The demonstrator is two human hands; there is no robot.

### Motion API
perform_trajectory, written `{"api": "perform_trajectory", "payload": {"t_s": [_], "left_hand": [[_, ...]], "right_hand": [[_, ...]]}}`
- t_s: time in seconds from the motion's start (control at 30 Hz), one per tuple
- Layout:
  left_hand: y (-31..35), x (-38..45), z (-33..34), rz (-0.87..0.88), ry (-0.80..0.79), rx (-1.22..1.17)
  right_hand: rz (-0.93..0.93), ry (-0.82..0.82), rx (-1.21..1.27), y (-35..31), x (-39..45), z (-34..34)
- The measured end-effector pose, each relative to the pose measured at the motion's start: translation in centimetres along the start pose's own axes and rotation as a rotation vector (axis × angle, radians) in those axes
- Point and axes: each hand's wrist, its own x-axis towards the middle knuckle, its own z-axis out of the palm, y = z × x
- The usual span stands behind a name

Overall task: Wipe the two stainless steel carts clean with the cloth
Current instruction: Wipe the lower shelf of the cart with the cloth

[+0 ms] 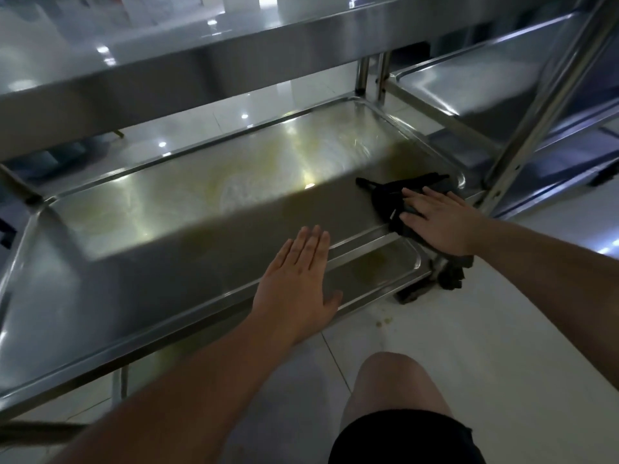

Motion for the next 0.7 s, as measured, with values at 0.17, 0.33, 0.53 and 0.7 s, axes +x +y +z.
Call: {"api": "perform_trajectory", "payload": {"t_s": [0.17,0.33,0.53,0.7], "left_hand": [[-0.9,-0.1,0.3,0.054,0.010,-0.021],[-1.4,-0.2,0.3,0.096,-0.011,-0.038],[-1.3,-0.5,0.6,0.090,0.010,-0.060],[-1.0,-0.3,0.8,0.061,0.026,-0.045]], "right_hand": [[0.153,-0.025,0.054,2.4,2.8,-1.1],[0.209,0.029,0.086,3.2,7.0,-2.7],[0.137,0.142,0.064,3.2,12.2,-4.5],[0.039,0.197,0.013,3.2,16.7,-5.7]]}}
